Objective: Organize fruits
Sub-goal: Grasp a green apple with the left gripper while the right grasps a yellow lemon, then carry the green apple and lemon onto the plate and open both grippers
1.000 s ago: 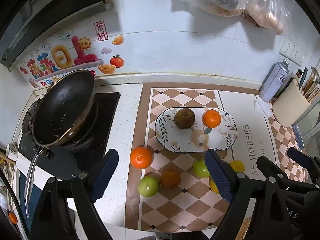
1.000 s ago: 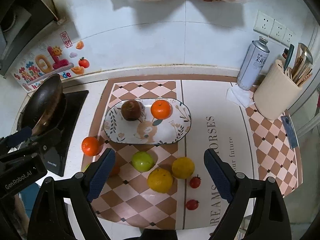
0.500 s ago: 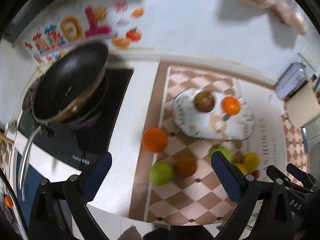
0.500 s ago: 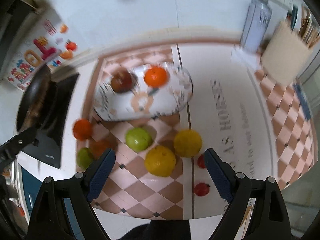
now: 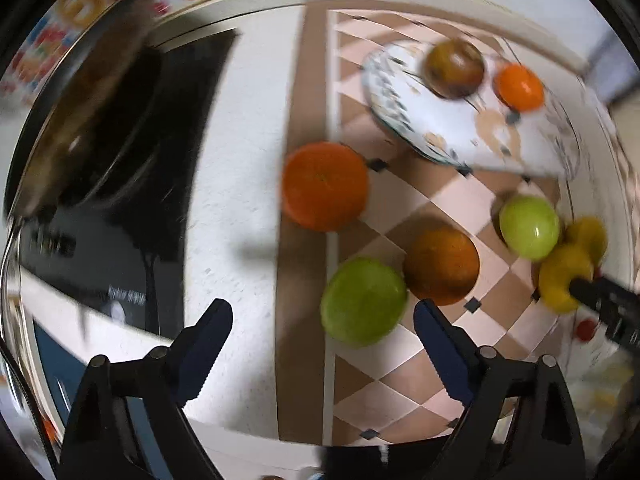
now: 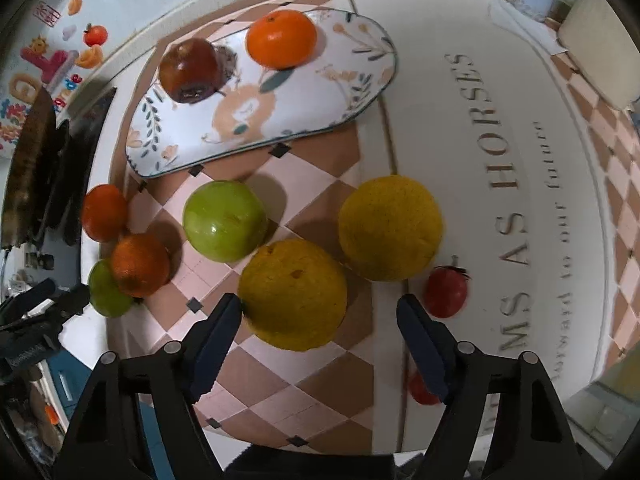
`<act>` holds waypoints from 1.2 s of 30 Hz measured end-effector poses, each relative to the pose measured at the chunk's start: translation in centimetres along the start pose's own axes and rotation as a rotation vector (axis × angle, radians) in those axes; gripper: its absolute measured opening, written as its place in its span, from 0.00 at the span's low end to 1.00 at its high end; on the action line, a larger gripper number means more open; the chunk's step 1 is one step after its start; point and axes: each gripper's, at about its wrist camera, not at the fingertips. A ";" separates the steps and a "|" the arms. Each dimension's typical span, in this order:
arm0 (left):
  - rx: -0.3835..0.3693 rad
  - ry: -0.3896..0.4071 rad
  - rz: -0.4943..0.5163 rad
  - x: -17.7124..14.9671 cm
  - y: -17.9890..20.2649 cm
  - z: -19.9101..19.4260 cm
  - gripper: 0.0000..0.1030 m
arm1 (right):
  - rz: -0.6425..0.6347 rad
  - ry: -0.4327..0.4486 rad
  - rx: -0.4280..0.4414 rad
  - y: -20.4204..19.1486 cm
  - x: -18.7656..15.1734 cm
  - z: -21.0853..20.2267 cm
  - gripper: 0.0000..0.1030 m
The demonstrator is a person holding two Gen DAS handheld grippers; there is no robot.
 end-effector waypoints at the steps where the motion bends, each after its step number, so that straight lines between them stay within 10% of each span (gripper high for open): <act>1: 0.001 -0.002 0.037 -0.1 0.5 0.4 0.90 | -0.004 0.002 0.000 -0.2 0.1 0.1 0.80; 5: -0.022 -0.026 0.149 -0.2 2.2 1.9 0.87 | -0.030 0.008 -0.004 -1.0 0.5 0.4 0.80; 11: -0.063 -0.074 0.138 -0.7 2.5 4.0 0.51 | -0.042 -0.022 0.021 -1.6 0.7 1.2 0.74; 36: -0.131 -0.094 -0.119 -5.4 1.4 2.9 0.51 | -0.061 -0.090 0.065 -2.4 -2.8 0.8 0.64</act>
Point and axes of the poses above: each gripper's, at about its wrist camera, not at the fingertips, and z roughly the way its jaws point, y to its right, x to its top, and after that the axes turned 12 degrees about y, right-handed
